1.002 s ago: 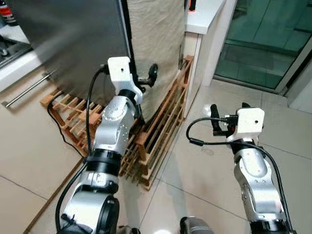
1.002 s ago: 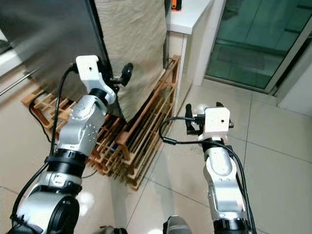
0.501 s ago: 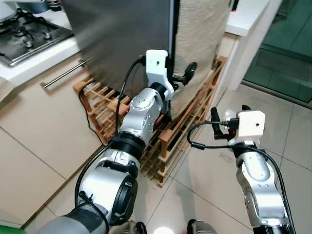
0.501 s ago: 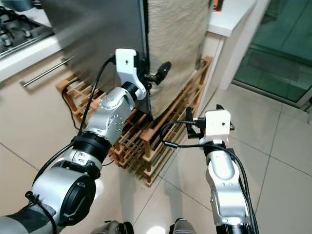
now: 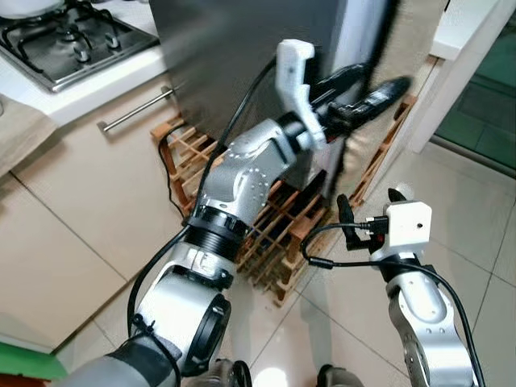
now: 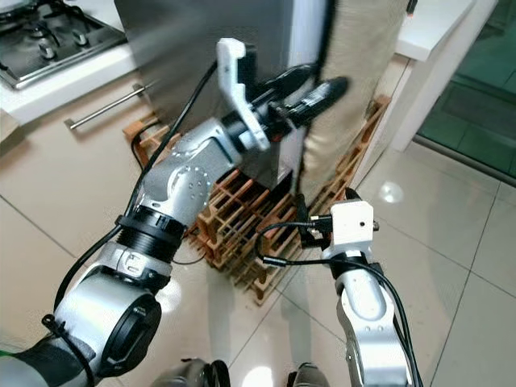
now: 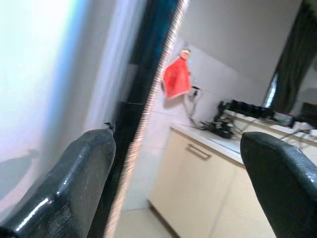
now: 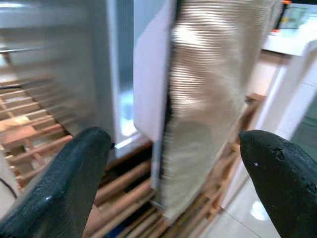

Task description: Restocking fridge

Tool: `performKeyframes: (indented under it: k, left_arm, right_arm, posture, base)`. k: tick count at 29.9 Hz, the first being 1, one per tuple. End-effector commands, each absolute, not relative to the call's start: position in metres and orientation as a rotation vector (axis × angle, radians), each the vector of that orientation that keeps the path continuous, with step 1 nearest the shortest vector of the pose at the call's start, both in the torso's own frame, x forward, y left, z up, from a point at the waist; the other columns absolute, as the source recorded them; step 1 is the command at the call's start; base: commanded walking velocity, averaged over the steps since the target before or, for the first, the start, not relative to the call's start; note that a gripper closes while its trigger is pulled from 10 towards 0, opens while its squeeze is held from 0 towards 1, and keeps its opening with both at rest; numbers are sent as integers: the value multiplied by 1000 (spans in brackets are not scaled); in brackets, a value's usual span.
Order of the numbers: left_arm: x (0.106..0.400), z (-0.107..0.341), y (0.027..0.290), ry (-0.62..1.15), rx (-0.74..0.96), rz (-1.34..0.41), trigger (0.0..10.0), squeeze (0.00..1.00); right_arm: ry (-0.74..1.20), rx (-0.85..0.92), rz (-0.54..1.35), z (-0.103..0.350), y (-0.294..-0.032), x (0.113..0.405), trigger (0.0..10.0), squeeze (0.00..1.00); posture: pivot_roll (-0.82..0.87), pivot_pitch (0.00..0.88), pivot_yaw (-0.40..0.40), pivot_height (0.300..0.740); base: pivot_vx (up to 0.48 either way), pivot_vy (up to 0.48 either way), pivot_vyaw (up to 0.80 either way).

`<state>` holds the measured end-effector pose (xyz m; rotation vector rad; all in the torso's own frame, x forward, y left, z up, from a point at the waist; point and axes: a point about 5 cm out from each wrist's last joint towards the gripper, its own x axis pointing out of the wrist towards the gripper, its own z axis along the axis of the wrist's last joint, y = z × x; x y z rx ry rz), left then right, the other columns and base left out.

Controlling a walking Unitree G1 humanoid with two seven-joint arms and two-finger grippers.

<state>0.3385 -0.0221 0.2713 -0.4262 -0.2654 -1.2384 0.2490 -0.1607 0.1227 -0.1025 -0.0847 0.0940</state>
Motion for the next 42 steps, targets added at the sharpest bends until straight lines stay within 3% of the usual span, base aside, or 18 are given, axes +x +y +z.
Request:
performKeyframes:
  k: [1, 10, 12, 13, 14, 17, 18, 23, 24, 26, 29, 32, 42]
  left_arm:
    - [296, 291, -83, -295, -616, -1431, 10000, 0]
    - [324, 261, -20, -275, -437, -1089, 10000, 0]
    - [333, 252, 5, -278, -377, -949, 10000, 0]
    - [343, 245, 33, -277, -350, -788, 10000, 0]
    - [343, 245, 33, -277, -350, -788, 10000, 0]
    - [353, 231, 80, -254, -330, -523, 10000, 0]
    - [353, 231, 80, -254, -330, -523, 10000, 0]
    - [349, 200, 167, -188, -186, -69, 10000, 0]
    - [349, 200, 167, -188, -186, -69, 10000, 0]
    - [339, 187, 192, -153, -115, 52, 10000, 0]
    - [335, 183, 198, -139, -103, 84, 10000, 0]
    - [322, 165, 211, -57, -65, 209, 10000, 0]
    - [319, 160, 210, -30, -67, 284, 10000, 0]
  right_arm:
    - [-63, -97, 88, 119, -162, 247, 10000, 0]
    - [-87, -86, 94, 124, -159, 257, 10000, 0]
    - [-100, -79, 105, 128, -157, 262, 10000, 0]
    - [-113, -76, 117, 133, -157, 269, 10000, 0]
    - [-113, -76, 117, 133, -157, 269, 10000, 0]
    - [-115, -55, 108, 137, -159, 282, 10000, 0]
    - [-115, -55, 108, 137, -159, 282, 10000, 0]
    - [-109, -39, 122, 143, -162, 312, 10000, 0]
    - [-109, -39, 122, 143, -162, 312, 10000, 0]
    - [-96, -38, 114, 146, -167, 327, 10000, 0]
    - [-93, -37, 112, 147, -169, 331, 10000, 0]
    - [-75, -36, 41, 155, -186, 354, 10000, 0]
    - [-58, -64, 62, 155, -186, 365, 10000, 0]
  posture:
    - [-290, 78, 61, 740]
    - [-257, 82, 70, 740]
    - [-241, 84, 75, 740]
    - [-227, 84, 77, 740]
    - [-227, 84, 77, 740]
    - [-197, 84, 79, 740]
    - [-197, 84, 79, 740]
    - [-130, 88, 63, 740]
    - [-130, 88, 63, 740]
    - [-98, 91, 55, 740]
    - [-98, 91, 55, 740]
    - [-59, 92, 36, 740]
    - [-55, 98, 25, 740]
  base:
    - [0, 0, 0]
    - [0, 0, 0]
    - [0, 0, 0]
    - [0, 0, 0]
    - [0, 0, 0]
    - [0, 0, 0]
    - [0, 0, 0]
    - [0, 0, 0]
    - [0, 0, 0]
    - [0, 0, 0]
    - [0, 0, 0]
    - [0, -455, 456]
    - [118, -364, 209]
